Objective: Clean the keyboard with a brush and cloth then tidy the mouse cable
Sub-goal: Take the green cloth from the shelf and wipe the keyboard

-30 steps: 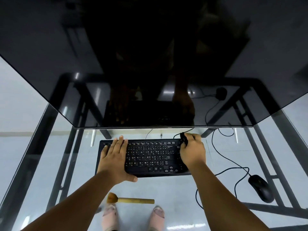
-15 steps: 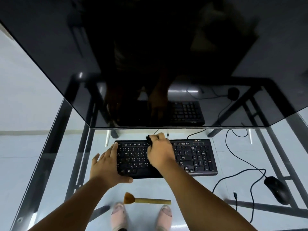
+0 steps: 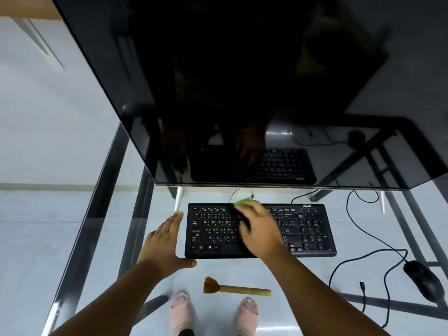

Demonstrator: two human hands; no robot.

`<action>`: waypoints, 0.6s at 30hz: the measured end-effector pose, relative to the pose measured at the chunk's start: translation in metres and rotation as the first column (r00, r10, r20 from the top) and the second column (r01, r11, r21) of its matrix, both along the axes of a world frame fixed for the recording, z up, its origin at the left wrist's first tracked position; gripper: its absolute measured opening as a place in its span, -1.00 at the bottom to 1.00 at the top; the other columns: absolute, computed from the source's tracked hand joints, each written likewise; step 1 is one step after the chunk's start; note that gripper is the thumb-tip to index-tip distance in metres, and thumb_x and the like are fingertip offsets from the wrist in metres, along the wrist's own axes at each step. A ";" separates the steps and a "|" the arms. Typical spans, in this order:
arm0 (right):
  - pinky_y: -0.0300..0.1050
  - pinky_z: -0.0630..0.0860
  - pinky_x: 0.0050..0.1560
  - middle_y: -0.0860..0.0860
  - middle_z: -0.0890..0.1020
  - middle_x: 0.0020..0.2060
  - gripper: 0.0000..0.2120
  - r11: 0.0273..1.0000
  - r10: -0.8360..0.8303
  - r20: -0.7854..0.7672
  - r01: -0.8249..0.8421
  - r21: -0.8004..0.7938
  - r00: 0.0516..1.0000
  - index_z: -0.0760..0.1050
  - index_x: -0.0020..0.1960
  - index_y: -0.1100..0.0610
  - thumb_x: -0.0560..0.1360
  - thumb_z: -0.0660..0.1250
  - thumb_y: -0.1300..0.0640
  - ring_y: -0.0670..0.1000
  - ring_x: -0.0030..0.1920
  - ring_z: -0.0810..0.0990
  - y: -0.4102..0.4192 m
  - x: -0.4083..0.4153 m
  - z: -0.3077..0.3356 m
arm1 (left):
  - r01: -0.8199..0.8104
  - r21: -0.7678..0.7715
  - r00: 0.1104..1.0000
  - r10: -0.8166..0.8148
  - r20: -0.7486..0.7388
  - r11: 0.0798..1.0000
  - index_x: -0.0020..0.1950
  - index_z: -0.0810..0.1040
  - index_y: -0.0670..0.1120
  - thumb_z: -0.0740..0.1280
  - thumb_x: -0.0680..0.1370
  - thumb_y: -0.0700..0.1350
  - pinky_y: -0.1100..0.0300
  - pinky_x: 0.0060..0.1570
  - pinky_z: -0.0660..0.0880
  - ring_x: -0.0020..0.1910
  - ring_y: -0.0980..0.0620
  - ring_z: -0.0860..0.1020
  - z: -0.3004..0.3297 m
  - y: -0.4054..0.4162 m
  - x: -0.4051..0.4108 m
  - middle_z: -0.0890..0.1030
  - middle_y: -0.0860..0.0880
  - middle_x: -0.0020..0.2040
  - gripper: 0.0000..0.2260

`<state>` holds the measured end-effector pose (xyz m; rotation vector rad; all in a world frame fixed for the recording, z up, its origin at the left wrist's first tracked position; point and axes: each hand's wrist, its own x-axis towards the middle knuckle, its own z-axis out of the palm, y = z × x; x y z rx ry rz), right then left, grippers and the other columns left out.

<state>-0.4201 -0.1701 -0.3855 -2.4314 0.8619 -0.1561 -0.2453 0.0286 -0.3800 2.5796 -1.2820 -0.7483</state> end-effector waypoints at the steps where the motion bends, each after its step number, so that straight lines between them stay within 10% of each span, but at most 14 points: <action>1: -0.07 0.36 0.41 -0.10 0.39 0.35 -0.54 0.994 -0.105 -0.005 0.105 -0.024 0.994 0.42 0.41 -0.04 0.52 0.27 0.14 -0.01 0.31 0.42 -0.002 -0.008 0.000 | 0.005 -0.006 1.000 -0.005 -0.004 1.000 0.57 -0.22 0.02 0.43 0.31 0.34 0.03 0.48 0.03 0.56 0.06 -0.05 -0.001 0.003 0.000 -0.10 0.06 0.59 0.10; 6: -0.07 0.40 0.33 -0.02 0.39 0.36 -0.55 0.974 -0.227 -0.106 0.223 -0.049 0.968 0.38 0.44 0.02 0.55 0.25 0.13 0.06 0.26 0.42 0.003 0.014 0.005 | 0.011 -0.035 1.000 -0.011 -0.001 0.999 0.57 -0.20 0.04 0.38 0.35 0.36 0.05 0.49 -0.02 0.56 0.09 -0.10 -0.007 0.007 0.002 -0.14 0.10 0.58 0.04; 18: 0.00 0.43 0.28 -0.13 0.32 0.40 -0.50 0.935 0.342 -0.127 -0.350 -0.049 0.931 0.35 0.43 -0.09 0.52 0.27 0.19 0.05 0.22 0.38 0.062 0.079 0.011 | -0.041 -0.056 0.999 0.039 -0.035 0.998 0.57 -0.16 0.07 0.39 0.36 0.35 0.04 0.48 0.02 0.56 0.10 -0.09 -0.015 0.036 0.012 -0.13 0.12 0.58 0.01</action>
